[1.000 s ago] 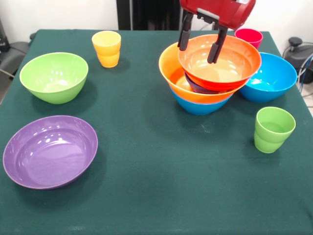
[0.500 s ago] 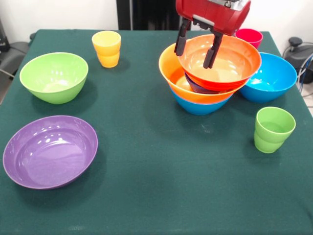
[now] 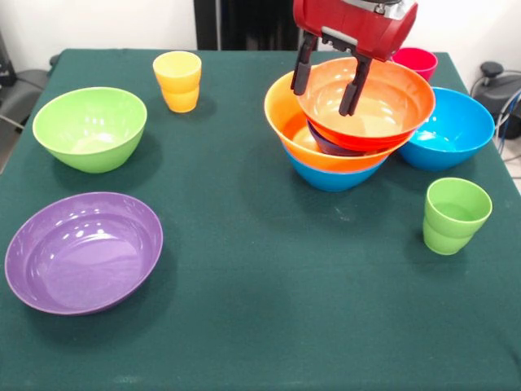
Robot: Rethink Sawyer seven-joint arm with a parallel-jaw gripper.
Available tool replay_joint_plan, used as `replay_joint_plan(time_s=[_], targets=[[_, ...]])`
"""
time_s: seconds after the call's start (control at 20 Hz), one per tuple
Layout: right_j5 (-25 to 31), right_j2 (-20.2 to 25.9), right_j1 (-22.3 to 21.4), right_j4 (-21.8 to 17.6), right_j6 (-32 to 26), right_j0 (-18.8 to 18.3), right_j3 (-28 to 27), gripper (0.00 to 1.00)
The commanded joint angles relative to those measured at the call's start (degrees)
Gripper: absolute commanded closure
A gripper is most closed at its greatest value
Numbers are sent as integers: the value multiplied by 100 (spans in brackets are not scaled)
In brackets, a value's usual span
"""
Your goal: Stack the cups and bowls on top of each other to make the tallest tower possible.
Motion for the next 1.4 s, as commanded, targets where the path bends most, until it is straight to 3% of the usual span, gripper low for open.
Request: replay_joint_plan(time_s=[0.05, 1.4], targets=[[-325, 741, 367, -557, -488, -107, 564, 0], [-566, 1038, 286, -836, -647, -443, 847, 0]])
